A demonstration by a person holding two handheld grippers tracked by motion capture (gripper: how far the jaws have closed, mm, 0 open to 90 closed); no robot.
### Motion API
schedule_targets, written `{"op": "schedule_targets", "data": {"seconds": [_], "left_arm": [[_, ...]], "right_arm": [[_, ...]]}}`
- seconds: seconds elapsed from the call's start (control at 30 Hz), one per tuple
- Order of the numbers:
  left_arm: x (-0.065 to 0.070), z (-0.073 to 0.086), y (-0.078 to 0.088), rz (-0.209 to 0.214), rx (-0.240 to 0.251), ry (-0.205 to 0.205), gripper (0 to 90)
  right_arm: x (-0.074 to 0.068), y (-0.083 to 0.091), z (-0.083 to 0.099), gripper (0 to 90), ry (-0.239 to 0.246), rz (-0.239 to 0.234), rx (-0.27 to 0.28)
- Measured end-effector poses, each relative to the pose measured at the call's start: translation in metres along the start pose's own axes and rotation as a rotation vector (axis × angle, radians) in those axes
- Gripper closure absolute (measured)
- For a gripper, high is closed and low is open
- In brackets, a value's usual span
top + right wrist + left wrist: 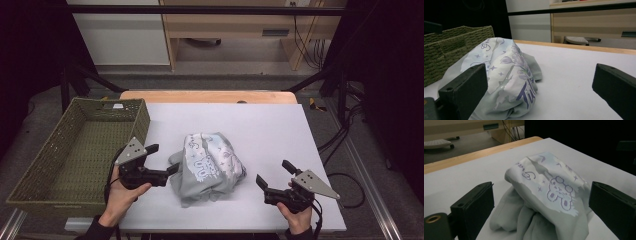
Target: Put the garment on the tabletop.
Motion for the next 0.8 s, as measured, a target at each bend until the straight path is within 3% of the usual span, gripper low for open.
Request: {"op": "schedule_targets", "data": {"seconds": [0.33, 0.5, 0.8], "left_arm": [[-0.003, 0.025, 0.014, 0.009, 0.032, 0.039, 4.9], [-0.007, 0.025, 0.02, 0.004, 0.054, 0.055, 5.4], [-0.005, 0.03, 0.022, 0.013, 0.05, 0.049, 5.1]], "right_arm": [[0.002, 0.002, 0.0, 0.2, -0.004, 0.004, 0.0], [0.003, 0.003, 0.001, 0.2, -0.009, 0.005, -0.001], [0.005, 0.005, 0.001, 0.2, -0.008, 0.0, -0.005]]}}
Point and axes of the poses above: each handheld gripper's, and its own axes: y roughly backward along the jaws, z roughly out of its underside, x roughly to its right, the point moved 10 cm from there along -y, roughly forward along the jaws, and after that the axes turned 4 degrees about x, right-handed, at the moved point
